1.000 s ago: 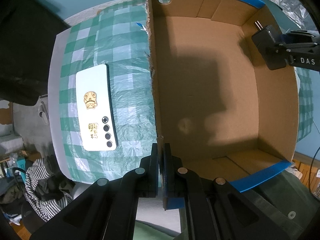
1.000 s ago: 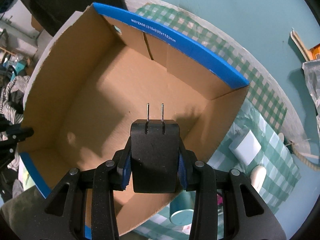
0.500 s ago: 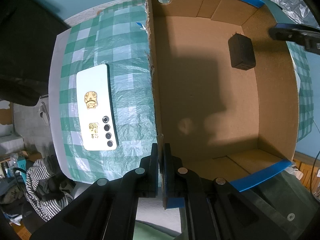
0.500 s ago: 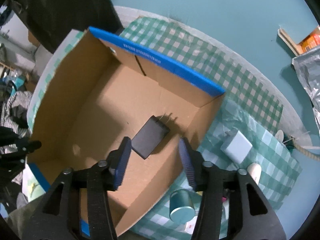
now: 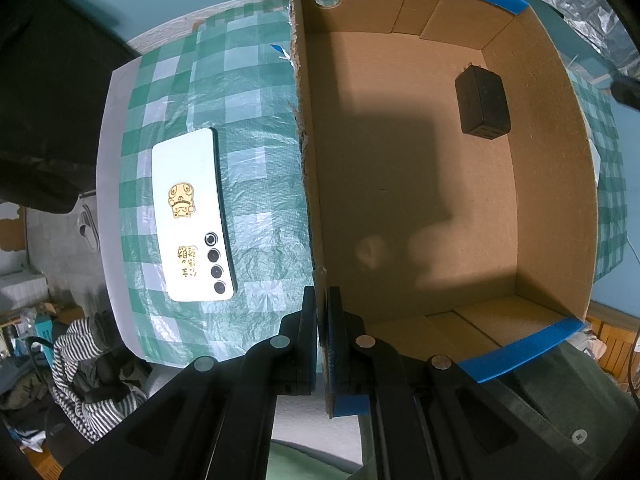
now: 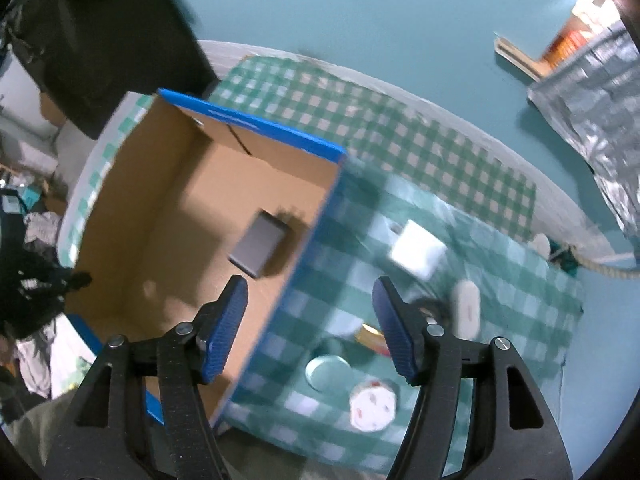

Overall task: Organize rigid objects
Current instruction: 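Move the right tool back to the items and close on the teal tin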

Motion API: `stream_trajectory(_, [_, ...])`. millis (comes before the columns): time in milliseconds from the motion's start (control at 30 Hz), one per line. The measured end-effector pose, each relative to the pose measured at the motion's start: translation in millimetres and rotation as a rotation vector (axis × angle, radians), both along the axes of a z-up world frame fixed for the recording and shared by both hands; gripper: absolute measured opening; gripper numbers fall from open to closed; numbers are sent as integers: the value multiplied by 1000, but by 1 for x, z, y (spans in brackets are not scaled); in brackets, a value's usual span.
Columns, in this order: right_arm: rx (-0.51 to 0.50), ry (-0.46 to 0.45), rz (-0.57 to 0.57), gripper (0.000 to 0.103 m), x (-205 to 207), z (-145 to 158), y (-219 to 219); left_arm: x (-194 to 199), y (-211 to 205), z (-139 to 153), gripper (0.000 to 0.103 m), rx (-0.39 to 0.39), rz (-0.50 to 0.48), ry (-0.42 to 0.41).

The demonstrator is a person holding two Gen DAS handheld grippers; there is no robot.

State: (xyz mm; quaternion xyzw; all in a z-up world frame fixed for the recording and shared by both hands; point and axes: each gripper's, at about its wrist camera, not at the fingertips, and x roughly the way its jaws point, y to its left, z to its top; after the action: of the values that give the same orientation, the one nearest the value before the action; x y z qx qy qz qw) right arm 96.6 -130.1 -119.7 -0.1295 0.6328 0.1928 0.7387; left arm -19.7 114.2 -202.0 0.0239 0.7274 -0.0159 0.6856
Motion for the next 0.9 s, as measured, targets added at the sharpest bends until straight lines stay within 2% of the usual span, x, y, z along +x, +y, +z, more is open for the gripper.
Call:
stream_trajectory(233, [-22,53,-18,66,-22,-19,-30,0,-1,-1,4,3,-7,3])
stream_trajectory(433, [-48,110,-30,66,-38,-51,-46,1,-2,-1,4,6,-6,4])
stream_trajectory(667, [-58,157,-21,66,-48,-77,-49,1,-1,0,4,4,-3,7])
stream_trajectory(900, [-61,165,-16,66,-53,-91,-47,1,-1,0,4,2,-3,8])
